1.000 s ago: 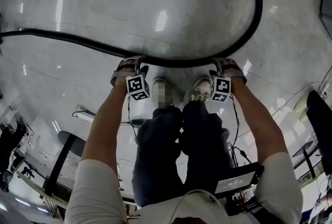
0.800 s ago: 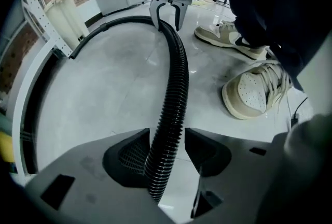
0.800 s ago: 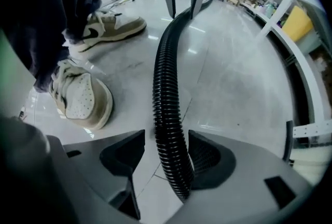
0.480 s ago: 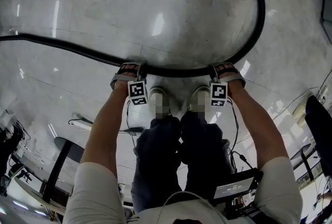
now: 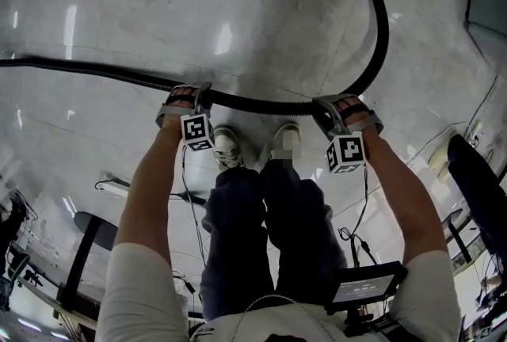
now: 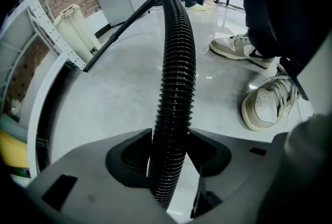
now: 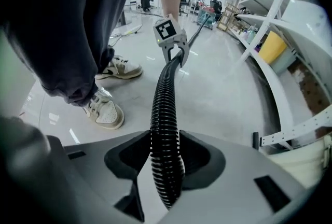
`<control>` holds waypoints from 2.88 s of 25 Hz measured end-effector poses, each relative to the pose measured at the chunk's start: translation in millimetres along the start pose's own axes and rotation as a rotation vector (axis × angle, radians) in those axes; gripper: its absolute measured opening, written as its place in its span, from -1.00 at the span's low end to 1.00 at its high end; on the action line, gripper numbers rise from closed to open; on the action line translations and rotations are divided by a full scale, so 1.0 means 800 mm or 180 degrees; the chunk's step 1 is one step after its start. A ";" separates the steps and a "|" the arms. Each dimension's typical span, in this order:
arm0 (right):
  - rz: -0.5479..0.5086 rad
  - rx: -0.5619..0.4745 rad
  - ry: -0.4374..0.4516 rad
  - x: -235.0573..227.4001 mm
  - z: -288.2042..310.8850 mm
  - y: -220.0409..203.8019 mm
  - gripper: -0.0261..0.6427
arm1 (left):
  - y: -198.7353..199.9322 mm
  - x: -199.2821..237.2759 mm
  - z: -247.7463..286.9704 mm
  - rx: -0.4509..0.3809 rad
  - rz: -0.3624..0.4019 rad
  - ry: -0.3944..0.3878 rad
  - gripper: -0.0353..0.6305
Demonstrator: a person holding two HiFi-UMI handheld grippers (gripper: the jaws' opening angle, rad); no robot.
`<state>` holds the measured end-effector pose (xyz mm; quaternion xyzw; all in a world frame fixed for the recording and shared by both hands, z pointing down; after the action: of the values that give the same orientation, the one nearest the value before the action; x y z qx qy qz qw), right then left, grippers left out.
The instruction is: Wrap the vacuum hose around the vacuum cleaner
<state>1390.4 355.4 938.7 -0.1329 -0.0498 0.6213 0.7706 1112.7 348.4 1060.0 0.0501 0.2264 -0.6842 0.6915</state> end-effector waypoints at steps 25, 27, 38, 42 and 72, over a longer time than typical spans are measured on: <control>0.0252 -0.0241 -0.0491 -0.010 -0.231 0.085 -0.44 | 0.044 0.170 -0.327 -0.0066 0.0174 0.0641 -0.49; 0.0288 -0.0241 -0.0536 -0.010 -0.255 0.098 -0.44 | 0.051 0.184 -0.369 -0.0046 0.0154 0.0644 -0.49; 0.0549 -0.0301 -0.0815 -0.018 -0.353 0.185 -0.44 | 0.077 0.248 -0.575 -0.0127 0.0104 0.0748 -0.51; 0.0642 -0.0458 -0.0920 -0.030 -0.374 0.225 -0.43 | 0.081 0.270 -0.633 -0.0147 0.0122 0.0785 -0.51; 0.0124 -0.1109 -0.1503 -0.084 -0.554 0.381 -0.38 | 0.069 0.332 -0.847 -0.0037 -0.0264 0.1468 -0.52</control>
<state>1194.9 285.6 437.8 -0.1158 -0.3311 0.6318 0.6912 990.1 363.1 340.5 0.1917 0.3841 -0.6811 0.5931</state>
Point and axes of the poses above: the fingertips, and each gripper's own axes: z forward along the fingers, x to its left, y out of its top, the point moved 4 cm from there along -z, backward along the fingers, and after that the axes turned 13 degrees about y, right-handed, at the moved point
